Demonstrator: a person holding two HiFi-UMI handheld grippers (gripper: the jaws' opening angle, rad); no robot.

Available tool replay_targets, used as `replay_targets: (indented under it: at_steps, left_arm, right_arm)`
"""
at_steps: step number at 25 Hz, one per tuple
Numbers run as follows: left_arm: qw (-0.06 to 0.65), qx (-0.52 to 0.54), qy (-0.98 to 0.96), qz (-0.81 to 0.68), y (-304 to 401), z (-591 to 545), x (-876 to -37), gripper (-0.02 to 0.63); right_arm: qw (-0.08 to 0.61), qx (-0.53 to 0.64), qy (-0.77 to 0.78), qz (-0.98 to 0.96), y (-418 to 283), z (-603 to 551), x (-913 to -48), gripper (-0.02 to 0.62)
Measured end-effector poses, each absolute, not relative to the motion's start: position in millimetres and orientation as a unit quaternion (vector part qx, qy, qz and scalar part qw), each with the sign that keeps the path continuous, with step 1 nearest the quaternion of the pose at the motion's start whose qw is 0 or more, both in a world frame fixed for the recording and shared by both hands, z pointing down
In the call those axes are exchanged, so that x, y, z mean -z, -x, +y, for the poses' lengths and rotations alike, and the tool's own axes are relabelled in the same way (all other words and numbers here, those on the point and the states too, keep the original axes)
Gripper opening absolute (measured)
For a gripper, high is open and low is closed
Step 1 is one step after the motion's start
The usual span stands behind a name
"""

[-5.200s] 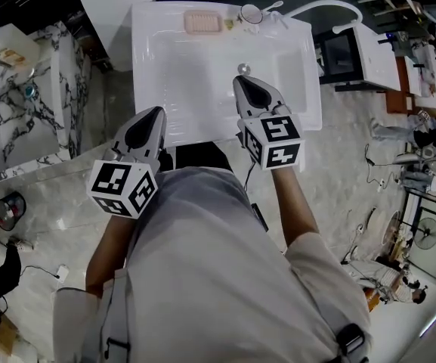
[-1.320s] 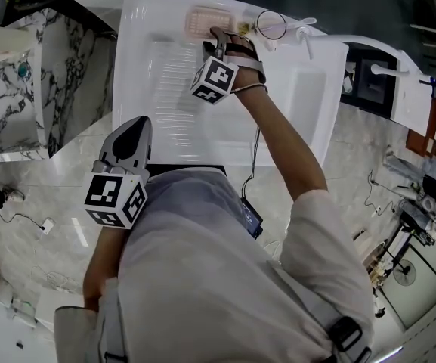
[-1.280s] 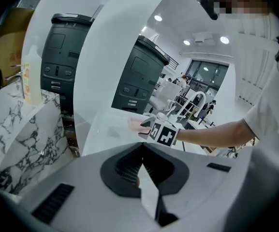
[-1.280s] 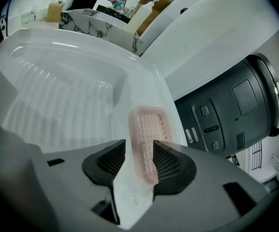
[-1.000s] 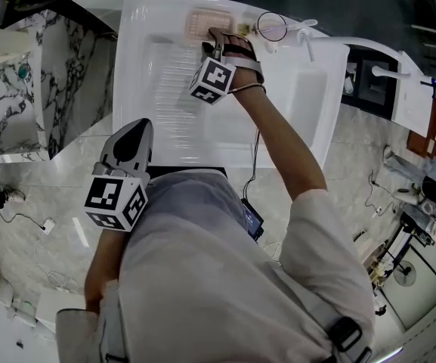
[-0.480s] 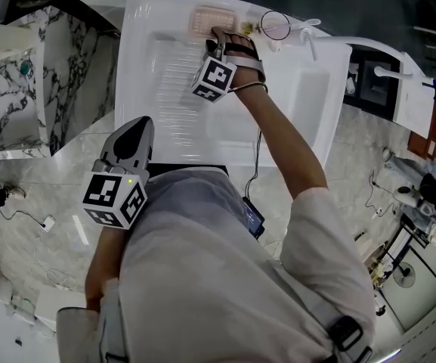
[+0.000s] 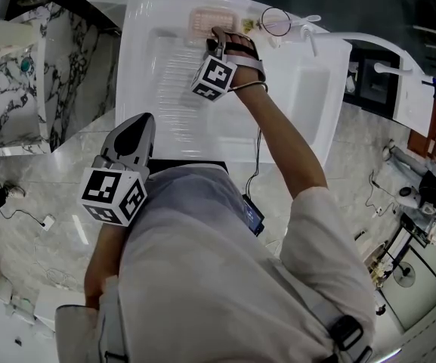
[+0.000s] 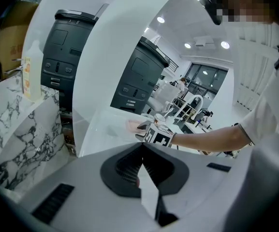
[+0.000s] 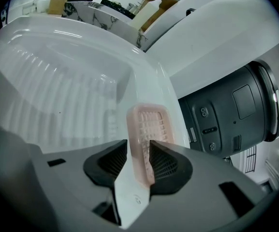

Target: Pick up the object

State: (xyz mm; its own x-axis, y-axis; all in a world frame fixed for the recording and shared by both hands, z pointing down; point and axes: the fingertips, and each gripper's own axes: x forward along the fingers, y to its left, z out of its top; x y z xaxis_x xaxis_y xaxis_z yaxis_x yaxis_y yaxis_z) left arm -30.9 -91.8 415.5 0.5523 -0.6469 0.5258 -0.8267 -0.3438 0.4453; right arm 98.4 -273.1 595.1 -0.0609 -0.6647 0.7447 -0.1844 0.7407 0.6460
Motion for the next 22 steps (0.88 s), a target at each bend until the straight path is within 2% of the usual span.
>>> replay_targets:
  at_steps: [22]
  left_arm:
    - [0.338,-0.120,-0.817,-0.451,36.4,-83.8,-406.6,0.003]
  right_arm:
    - [0.619,0.196,-0.308,-0.696,-92.9,-252.9,-582.1,0.089]
